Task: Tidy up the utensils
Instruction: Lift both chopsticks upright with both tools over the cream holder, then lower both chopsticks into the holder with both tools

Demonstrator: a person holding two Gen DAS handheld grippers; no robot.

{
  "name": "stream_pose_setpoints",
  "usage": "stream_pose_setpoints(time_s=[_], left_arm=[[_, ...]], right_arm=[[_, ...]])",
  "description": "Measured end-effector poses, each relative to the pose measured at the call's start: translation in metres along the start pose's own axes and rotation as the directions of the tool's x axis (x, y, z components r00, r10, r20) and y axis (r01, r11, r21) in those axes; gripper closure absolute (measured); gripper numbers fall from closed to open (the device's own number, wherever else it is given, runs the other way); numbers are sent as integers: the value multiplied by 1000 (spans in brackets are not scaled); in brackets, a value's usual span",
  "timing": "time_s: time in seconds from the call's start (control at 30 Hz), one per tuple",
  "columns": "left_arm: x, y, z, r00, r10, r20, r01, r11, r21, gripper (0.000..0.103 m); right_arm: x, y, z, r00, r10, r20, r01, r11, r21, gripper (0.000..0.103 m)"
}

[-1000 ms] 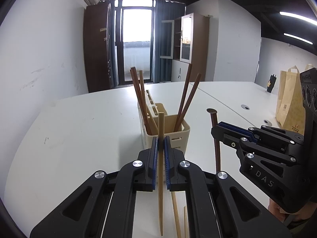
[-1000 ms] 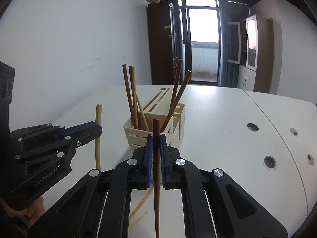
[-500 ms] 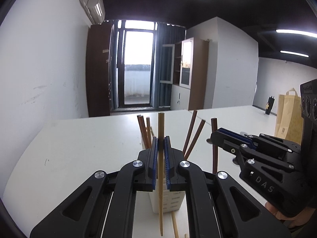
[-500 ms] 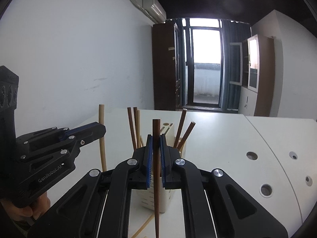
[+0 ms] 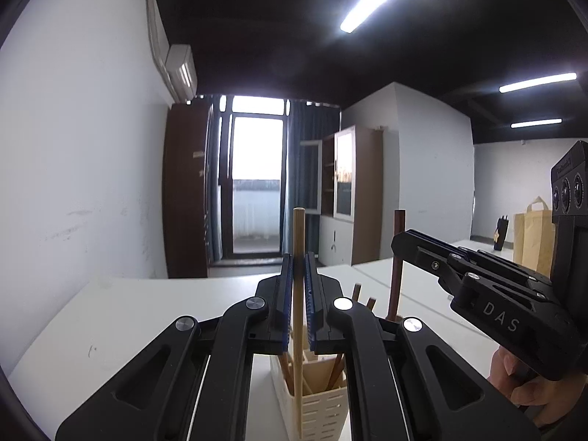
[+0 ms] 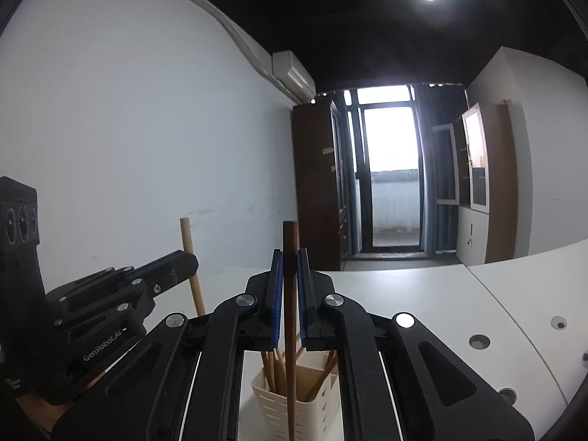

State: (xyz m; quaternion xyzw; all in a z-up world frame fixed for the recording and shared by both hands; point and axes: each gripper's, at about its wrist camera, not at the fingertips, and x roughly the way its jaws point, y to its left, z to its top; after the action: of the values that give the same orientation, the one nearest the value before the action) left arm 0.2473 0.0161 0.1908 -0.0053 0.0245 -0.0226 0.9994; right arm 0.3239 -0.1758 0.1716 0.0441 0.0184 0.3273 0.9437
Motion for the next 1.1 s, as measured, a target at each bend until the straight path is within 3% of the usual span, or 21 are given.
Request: stream_pose_setpoints(time_s=[0.1,0.27,0.53,0.77,1.1], left_arm=[[-10,-2,4,997,3,73,-3,1000,-3,97],[-26,-5,8,976,18,215,-17,1000,-8,97],[-23,-10,6,957,12,288,-8,1000,-13,97],[6,-11,-5,971,21,239,-19,1000,-7,97],[52,2,-28,999,21,44,-20,1000,-18,97]], right_arm=[[-9,0,5,997,16,77,-17,1000,9,95],[-26,-3,13,978,-1,207,-2,1000,14,95],[-25,-15,15,958,5,285,-20,999,50,95],[-18,-15,4,949,7,316,-20,999,39,95],[23,-30,-13,986,9,169,-18,999,51,95]])
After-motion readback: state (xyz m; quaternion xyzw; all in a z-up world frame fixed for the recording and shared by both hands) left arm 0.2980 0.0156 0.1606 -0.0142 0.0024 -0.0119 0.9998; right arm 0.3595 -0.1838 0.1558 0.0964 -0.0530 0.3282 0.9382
